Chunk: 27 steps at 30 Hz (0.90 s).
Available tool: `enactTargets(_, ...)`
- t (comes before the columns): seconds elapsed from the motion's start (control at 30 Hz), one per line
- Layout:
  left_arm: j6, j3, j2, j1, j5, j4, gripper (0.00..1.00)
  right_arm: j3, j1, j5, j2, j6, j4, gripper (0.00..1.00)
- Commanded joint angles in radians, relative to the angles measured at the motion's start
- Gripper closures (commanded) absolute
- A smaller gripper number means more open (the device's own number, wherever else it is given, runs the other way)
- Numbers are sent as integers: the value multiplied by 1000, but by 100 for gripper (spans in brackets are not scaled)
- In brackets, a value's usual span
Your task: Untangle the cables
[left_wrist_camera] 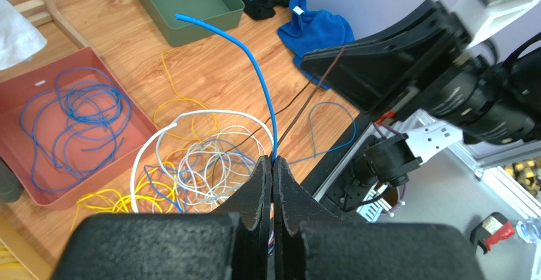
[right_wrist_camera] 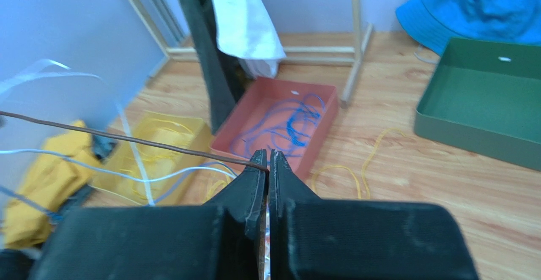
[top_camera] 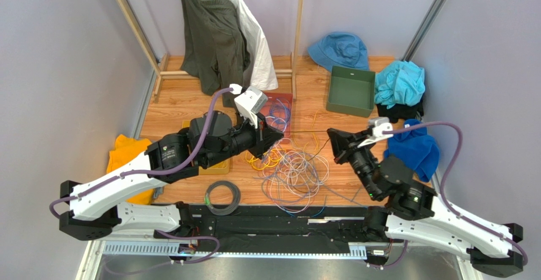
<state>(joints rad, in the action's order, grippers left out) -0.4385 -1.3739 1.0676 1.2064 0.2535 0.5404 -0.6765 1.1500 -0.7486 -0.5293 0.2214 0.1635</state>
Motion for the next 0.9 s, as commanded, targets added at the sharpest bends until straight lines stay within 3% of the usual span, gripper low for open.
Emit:
enactTargets(0.0,30,-62,-24,-5,49,-22,100,-110,-7,18,64,10,50,100)
enactTargets(0.03,24,-45,-24,-5,64,-22,100,-129,-9,23,66,9,80,100)
enactTargets(0.1,0,-16,-26,-8,70,-31,83,-198,-7,35,49,7,114,100)
enactTargets(0.13,-8,21,-28,-14,72,-43,64,-216,-9,38,45,7,146,100)
enactTargets(0.2,-37,59,-31,-31,81,-63,43,-271,-9,37,8,6,189,100)
enactTargets(0.33,-98,157,-28,-67,121,-59,25,-334,-9,-15,-53,4,241,100)
enactTargets(0.47,-155,240,-17,-106,147,-31,21,-417,-9,-66,-115,-19,263,100)
enactTargets(0.6,-206,367,-34,-110,141,-104,21,-560,-9,-103,-213,-91,249,100)
enactTargets(0.87,-284,665,-90,-111,14,-405,28,-1120,-13,-103,-524,-306,254,100)
